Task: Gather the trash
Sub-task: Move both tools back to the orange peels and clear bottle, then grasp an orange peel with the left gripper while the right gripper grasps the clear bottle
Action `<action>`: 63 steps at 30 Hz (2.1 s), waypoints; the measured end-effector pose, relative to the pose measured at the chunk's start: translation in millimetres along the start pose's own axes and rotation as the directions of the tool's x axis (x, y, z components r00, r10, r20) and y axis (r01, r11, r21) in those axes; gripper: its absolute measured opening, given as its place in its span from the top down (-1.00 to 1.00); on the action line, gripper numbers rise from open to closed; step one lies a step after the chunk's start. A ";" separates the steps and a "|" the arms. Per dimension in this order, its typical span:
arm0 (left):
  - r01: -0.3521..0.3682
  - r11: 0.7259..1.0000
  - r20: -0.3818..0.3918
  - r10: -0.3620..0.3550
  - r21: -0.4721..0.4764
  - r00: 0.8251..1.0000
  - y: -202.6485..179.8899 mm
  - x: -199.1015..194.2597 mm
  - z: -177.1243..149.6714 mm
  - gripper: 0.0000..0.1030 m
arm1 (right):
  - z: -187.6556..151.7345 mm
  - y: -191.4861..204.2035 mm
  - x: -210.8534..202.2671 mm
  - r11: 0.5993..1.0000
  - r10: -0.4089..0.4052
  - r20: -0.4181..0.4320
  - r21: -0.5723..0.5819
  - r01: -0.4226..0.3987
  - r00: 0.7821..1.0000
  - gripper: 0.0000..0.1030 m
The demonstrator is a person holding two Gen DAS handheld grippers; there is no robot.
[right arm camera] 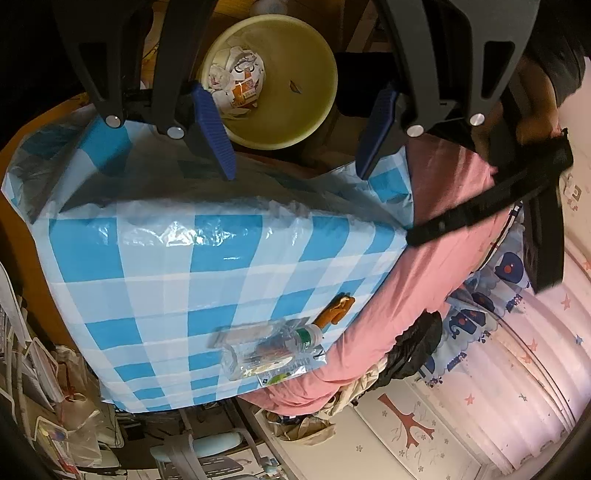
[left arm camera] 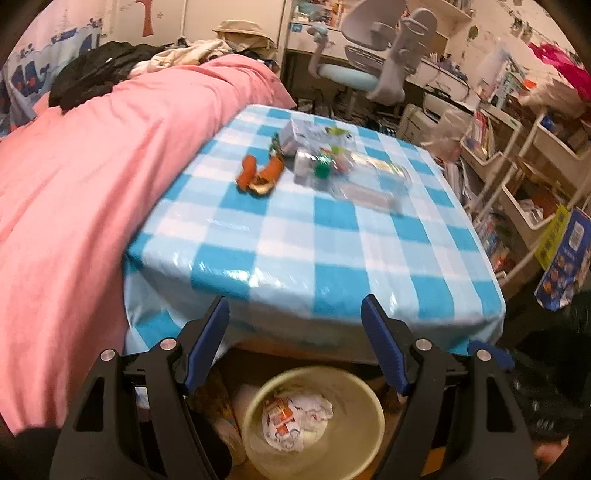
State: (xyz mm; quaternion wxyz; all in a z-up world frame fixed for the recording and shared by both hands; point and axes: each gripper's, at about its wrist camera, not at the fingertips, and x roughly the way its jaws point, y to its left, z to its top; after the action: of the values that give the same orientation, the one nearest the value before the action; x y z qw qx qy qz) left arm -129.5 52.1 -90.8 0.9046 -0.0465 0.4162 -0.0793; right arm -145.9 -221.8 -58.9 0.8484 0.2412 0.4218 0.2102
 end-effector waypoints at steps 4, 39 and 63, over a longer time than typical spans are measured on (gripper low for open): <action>-0.011 1.000 0.024 0.011 -0.023 1.000 12.0 7.6 23.6 -0.38 | 0.5 0.1 2.5 1.000 -0.004 -0.005 -0.002 0.004 1.000 -0.26; -0.069 0.992 -0.155 0.052 -0.104 0.987 52.5 188.5 154.7 -0.25 | 177.7 29.2 125.9 0.762 -0.250 0.020 -0.612 0.210 0.968 -0.58; -0.007 0.997 -0.226 -0.012 -0.082 0.974 59.7 194.9 155.4 0.53 | 145.8 26.6 119.0 0.784 -0.268 -0.192 -0.612 0.098 0.944 -0.14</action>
State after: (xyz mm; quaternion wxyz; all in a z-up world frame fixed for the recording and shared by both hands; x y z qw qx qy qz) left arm 119.8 78.1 -144.2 0.8485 -0.0747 0.5194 -0.0680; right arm 35.3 -167.8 -39.4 0.8322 -0.1101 0.4667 0.2783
